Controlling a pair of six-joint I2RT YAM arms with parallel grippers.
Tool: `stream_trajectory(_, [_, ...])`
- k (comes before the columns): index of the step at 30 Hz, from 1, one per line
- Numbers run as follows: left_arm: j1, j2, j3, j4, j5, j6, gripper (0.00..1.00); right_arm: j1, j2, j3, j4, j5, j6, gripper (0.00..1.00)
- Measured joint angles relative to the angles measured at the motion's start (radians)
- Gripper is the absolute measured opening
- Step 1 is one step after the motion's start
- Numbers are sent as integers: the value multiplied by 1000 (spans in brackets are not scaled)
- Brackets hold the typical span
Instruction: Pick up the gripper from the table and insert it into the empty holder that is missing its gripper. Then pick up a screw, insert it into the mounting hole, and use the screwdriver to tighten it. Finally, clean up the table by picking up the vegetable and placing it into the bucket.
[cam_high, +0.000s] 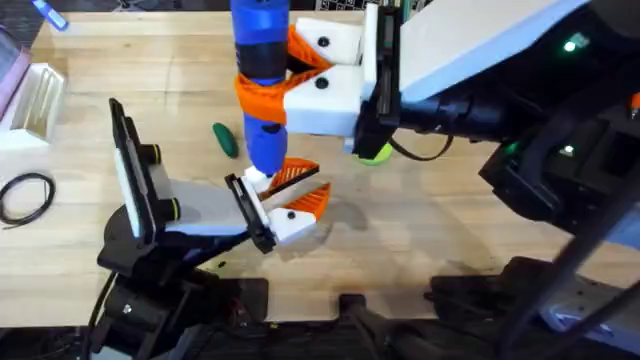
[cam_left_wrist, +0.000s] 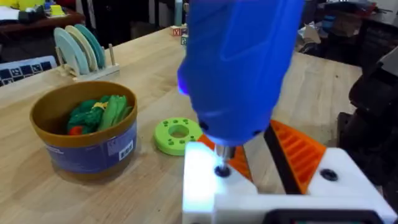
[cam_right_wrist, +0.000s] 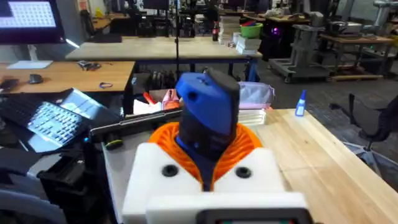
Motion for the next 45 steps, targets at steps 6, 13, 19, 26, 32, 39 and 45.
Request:
stream_trajectory(6, [0, 1, 0, -7, -3, -5, 331, -1, 0, 5, 7, -11, 4, 298])
stream_trajectory(13, [2, 2, 0, -7, -24, -9, 332, -10, -4, 45, 23, 9, 8, 372])
stream_trajectory(19, [2, 2, 0, -7, -26, -9, 332, -10, -4, 46, 21, 13, 8, 344])
stream_trajectory(26, [2, 2, 0, -7, -32, -11, 332, -10, -4, 46, 14, 17, 19, 18])
stream_trajectory(32, [2, 2, 0, -6, -34, -11, 332, -10, -4, 46, 27, 17, 20, 21])
stream_trajectory(39, [2, 2, 0, -6, -34, -11, 332, -15, -4, 113, 10, 28, 14, 21])
stream_trajectory(45, [2, 2, 0, -6, -34, -11, 332, -57, -5, 236, -174, 27, -33, 21])
